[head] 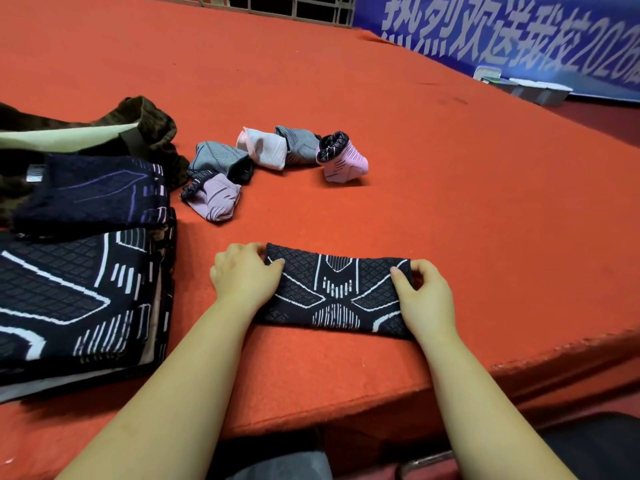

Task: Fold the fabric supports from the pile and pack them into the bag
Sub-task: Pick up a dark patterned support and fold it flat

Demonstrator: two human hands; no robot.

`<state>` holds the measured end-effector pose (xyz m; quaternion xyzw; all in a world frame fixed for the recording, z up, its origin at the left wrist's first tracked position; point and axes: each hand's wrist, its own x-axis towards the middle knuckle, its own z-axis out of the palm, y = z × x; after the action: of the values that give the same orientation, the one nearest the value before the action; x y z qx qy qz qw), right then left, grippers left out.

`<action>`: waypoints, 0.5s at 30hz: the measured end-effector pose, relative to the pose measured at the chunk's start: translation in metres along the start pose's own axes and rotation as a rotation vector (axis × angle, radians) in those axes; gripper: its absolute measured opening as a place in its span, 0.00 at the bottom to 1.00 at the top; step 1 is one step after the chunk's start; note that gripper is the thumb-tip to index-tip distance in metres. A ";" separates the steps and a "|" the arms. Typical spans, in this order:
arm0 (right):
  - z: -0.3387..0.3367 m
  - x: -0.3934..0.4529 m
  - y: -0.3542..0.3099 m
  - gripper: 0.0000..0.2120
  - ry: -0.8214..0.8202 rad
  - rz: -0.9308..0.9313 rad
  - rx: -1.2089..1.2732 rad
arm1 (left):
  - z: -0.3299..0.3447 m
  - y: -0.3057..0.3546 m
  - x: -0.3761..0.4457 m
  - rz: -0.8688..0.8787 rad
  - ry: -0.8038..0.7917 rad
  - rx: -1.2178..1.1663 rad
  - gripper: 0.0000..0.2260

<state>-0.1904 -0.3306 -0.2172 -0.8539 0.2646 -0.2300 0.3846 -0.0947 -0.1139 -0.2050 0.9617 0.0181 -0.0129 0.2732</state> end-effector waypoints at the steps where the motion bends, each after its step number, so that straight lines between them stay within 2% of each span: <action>1: -0.002 -0.004 -0.004 0.04 -0.004 -0.017 0.068 | -0.002 0.000 0.000 -0.011 -0.009 -0.018 0.18; 4: -0.010 -0.014 -0.016 0.03 0.005 -0.044 0.221 | -0.004 0.000 -0.004 0.035 -0.056 -0.348 0.06; 7: -0.017 -0.021 -0.021 0.04 0.023 -0.061 0.215 | -0.011 0.000 -0.017 0.089 -0.090 -0.690 0.04; 12: -0.035 -0.030 -0.030 0.07 0.097 -0.060 0.232 | -0.029 -0.007 -0.039 0.107 -0.040 -0.942 0.04; 15: -0.051 -0.035 -0.036 0.10 0.075 -0.063 0.251 | -0.046 -0.008 -0.055 0.131 0.049 -1.021 0.05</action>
<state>-0.2372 -0.3154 -0.1652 -0.7978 0.2207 -0.3050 0.4709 -0.1491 -0.0843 -0.1687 0.7049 -0.0318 0.0374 0.7076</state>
